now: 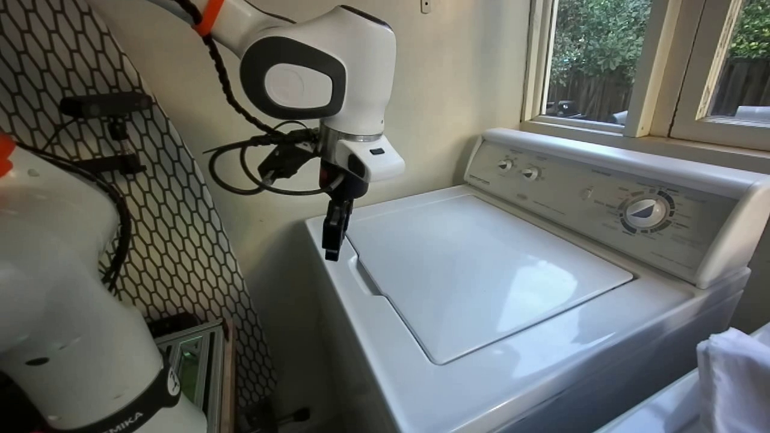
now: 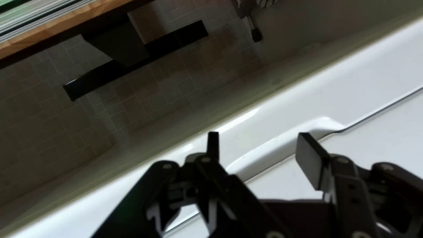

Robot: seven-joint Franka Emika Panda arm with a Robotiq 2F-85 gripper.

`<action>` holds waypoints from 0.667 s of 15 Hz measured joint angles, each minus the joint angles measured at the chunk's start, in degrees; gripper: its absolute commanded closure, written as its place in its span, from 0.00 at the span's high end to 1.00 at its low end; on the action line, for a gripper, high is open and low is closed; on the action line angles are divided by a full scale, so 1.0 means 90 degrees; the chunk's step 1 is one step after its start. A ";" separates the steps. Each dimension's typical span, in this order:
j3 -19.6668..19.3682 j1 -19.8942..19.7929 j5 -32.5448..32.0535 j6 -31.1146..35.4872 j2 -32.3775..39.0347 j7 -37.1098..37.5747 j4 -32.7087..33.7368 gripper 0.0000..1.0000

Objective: Open the washing machine on the left.

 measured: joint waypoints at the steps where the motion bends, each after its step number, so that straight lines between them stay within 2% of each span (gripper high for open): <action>1: -0.0048 -0.0059 0.0173 0.0090 0.0024 0.0079 0.0001 1.00; 2: -0.0087 -0.0117 0.0319 0.0195 0.0064 0.0140 0.0001 0.84; 4: -0.0147 -0.0184 0.0550 0.0482 0.0192 0.0147 -0.0002 0.99; 10: -0.0165 -0.0200 0.0623 0.0591 0.0333 0.0146 0.0007 1.00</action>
